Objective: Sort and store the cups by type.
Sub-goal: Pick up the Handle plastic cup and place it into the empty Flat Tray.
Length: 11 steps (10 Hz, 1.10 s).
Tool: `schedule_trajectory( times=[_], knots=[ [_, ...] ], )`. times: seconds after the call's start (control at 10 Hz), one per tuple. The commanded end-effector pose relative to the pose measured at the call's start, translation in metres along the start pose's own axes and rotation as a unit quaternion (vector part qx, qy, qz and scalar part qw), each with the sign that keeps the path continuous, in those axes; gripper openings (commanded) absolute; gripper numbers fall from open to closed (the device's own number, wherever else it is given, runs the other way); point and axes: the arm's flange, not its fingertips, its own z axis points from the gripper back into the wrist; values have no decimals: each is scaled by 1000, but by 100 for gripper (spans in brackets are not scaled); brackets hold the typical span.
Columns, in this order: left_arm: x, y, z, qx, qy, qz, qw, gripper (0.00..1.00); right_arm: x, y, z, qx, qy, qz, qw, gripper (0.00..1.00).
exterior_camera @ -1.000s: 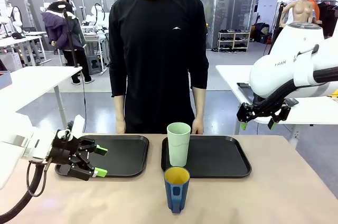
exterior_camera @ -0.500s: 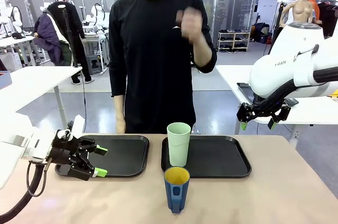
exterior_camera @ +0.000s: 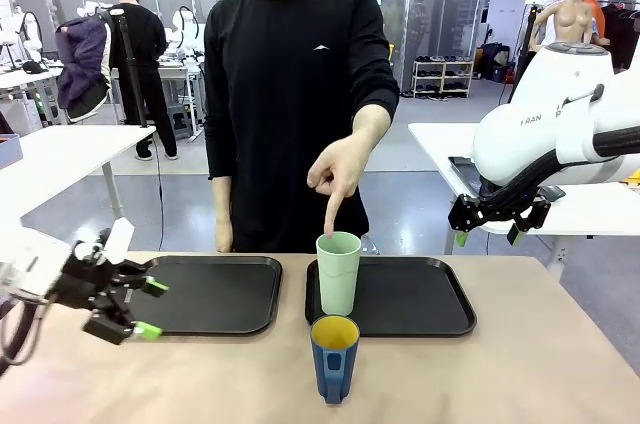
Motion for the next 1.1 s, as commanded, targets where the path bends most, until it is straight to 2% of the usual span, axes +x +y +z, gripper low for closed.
schedule_trajectory(
  times=[0.0, 0.1, 0.2, 0.4, 0.5, 1.0],
  knots=[
    [-8, -16, 39, -3, 75, 13, 997, 100, 0, -1, 1, 0, -2, -4, 1000, 100],
    [-15, -18, 46, -5, 102, 25, 995, 100, 0, -1, 1, 0, -2, -4, 1000, 100],
    [-20, -19, 48, -3, 106, 28, 994, 100, 0, -1, 1, 0, -2, -4, 1000, 100],
    [-24, -20, 51, -17, 111, 27, 993, 100, 0, -1, 1, 0, -2, -4, 1000, 100],
    [-28, 14, 48, -4, 104, 23, 994, 100, 0, -1, 1, 0, -2, -4, 1000, 100],
    [-28, 14, 48, -4, 104, 23, 994, 100, 0, 0, 0, 0, 0, 0, 1000, 100]
  ],
)
